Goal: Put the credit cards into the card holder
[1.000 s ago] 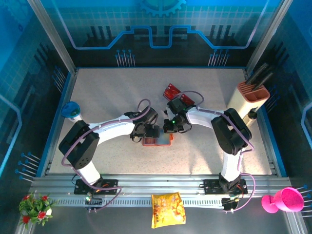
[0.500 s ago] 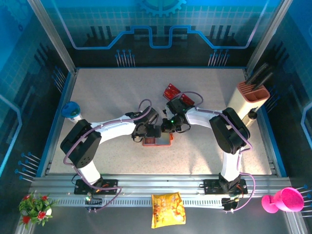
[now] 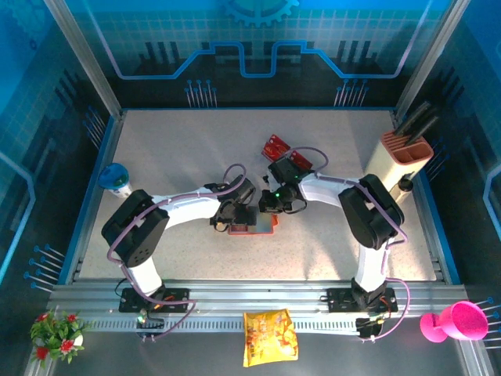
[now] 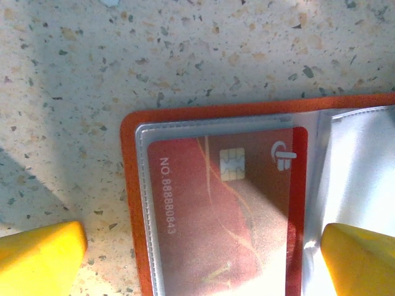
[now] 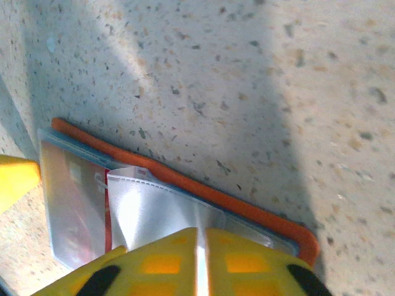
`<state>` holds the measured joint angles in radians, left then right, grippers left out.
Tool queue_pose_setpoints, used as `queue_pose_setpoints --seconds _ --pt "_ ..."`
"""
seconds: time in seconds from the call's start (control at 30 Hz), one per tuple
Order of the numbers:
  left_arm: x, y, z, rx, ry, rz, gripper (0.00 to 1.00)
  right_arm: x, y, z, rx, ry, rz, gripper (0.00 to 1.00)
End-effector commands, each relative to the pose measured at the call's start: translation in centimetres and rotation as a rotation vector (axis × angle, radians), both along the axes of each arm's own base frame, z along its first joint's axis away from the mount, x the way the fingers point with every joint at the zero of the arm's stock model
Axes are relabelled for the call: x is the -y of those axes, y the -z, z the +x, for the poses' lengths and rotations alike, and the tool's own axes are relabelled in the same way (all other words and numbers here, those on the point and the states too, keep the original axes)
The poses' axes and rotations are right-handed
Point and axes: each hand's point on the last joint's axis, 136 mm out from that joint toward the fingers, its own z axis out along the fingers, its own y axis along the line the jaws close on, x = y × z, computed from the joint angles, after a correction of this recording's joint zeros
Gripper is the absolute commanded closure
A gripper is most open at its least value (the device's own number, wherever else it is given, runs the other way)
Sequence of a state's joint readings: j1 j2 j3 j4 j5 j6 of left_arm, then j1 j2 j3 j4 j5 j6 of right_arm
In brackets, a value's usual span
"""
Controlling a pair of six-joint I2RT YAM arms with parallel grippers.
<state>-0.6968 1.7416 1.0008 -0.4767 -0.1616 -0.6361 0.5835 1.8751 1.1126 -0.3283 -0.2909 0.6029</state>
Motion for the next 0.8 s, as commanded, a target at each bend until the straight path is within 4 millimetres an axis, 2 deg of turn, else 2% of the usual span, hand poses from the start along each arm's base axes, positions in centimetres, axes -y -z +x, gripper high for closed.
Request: queue_pose_setpoints --seconds 0.0,0.13,0.23,0.47,0.77 --pt "-1.4 1.9 -2.0 -0.067 0.013 0.054 0.01 0.9 -0.6 -0.5 -0.003 0.047 -0.016 0.77" --pt "-1.3 2.1 -2.0 -0.069 0.013 0.052 0.01 1.2 -0.1 -0.8 -0.015 0.072 -0.015 0.69" --pt "-1.2 2.0 -1.9 -0.066 0.014 0.048 0.01 1.1 0.4 -1.0 -0.031 0.071 -0.014 0.68" --pt "-1.2 2.1 -2.0 -0.068 0.017 0.048 0.01 -0.1 0.8 -0.8 -0.059 0.041 0.026 0.74" --pt "-1.3 2.1 -2.1 -0.066 0.010 0.042 0.01 -1.6 0.7 -0.9 -0.102 0.027 0.099 0.74"
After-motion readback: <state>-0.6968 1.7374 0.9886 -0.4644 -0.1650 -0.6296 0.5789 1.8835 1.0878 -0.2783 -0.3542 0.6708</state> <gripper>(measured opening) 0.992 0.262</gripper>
